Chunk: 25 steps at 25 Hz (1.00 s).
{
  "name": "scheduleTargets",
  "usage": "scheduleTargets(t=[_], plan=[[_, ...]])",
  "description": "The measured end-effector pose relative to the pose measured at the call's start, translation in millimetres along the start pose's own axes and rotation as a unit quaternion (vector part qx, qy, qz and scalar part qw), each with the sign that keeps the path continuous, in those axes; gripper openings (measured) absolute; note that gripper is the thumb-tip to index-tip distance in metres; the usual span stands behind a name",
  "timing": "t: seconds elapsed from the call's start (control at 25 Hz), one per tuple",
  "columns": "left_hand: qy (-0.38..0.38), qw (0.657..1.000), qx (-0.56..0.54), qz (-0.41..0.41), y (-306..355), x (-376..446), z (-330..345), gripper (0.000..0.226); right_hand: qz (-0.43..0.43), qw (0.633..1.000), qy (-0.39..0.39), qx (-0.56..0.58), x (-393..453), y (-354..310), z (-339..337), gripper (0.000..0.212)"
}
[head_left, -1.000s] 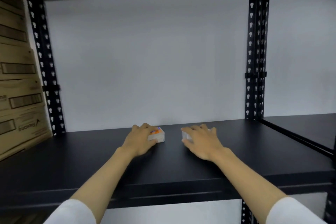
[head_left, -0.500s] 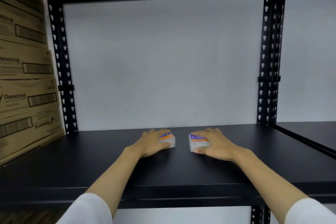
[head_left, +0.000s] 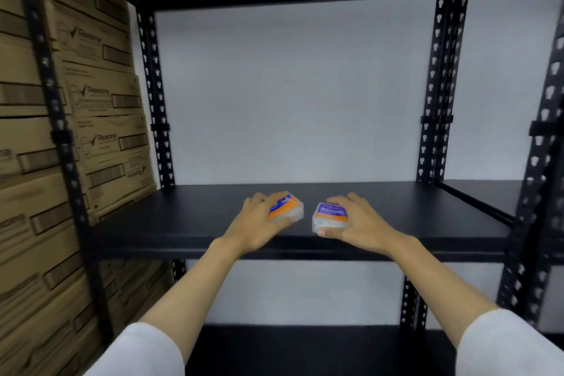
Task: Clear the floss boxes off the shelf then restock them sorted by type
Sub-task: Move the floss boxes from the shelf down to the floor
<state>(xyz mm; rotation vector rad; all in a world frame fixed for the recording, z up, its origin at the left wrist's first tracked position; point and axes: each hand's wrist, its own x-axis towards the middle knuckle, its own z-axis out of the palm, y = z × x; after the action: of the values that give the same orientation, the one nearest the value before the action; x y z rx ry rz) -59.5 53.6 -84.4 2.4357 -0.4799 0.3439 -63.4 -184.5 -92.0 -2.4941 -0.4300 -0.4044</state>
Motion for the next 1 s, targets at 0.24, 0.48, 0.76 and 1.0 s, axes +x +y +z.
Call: scheduleTargets(t=[0.24, 0.48, 0.76, 1.0], plan=[[0.038, 0.999, 0.013, -0.010, 0.4, -101.3, 11.3, 0.058, 0.000, 0.999, -0.034, 0.009, -87.9, -22.2, 24.3, 0.062], [-0.046, 0.993, 0.024, -0.110, -74.9, -158.6, 98.0, 0.062, 0.033, 0.993, -0.111, 0.023, -134.7, 18.1, 117.3, 0.065], [-0.156, 0.954, 0.038, -0.253, -179.7, -220.6, 216.7, 0.077, 0.096, 0.976, -0.192, 0.022, -169.2, 75.8, 247.4, 0.069], [-0.196, 0.926, 0.011, -0.321, -257.0, -271.9, 293.6, 0.074, 0.075, 0.959, -0.271, -0.034, -181.8, 104.0, 353.0, 0.071]])
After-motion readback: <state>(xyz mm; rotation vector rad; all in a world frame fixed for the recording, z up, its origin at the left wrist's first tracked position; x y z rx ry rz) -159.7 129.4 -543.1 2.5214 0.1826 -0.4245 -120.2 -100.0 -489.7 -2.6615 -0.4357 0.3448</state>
